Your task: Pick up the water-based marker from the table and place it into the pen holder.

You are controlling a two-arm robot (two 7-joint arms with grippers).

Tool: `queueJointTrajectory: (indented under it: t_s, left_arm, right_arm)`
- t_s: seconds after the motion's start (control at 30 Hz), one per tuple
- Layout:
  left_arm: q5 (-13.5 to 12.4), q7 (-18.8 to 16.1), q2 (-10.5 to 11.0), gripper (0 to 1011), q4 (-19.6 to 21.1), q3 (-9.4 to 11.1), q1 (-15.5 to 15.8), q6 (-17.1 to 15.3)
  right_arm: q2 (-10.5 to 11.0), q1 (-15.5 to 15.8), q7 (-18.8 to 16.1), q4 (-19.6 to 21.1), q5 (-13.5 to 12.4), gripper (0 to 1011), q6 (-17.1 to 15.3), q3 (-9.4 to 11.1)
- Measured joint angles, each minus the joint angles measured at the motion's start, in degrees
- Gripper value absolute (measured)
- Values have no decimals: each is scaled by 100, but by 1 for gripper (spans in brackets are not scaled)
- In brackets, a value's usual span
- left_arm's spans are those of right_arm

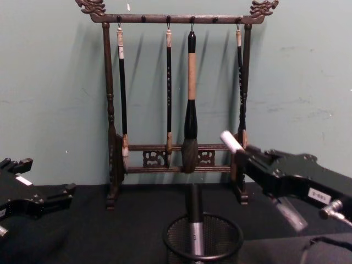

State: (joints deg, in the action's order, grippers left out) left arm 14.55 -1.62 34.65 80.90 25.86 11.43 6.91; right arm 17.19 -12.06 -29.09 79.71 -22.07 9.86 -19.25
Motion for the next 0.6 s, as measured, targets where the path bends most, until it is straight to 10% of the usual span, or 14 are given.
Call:
queueJointTrajectory:
  t_s: [0.23, 0.6]
  left_arm:
    - [0, 0, 0, 1001, 0, 0, 0, 0]
    - [0, 0, 0, 1001, 0, 0, 0, 0]
  right_arm:
    - [-282, -138, -359, -413, -244, 178, 840, -158]
    - [-614, -367, -660, -949, -424, 178, 1167, -429]
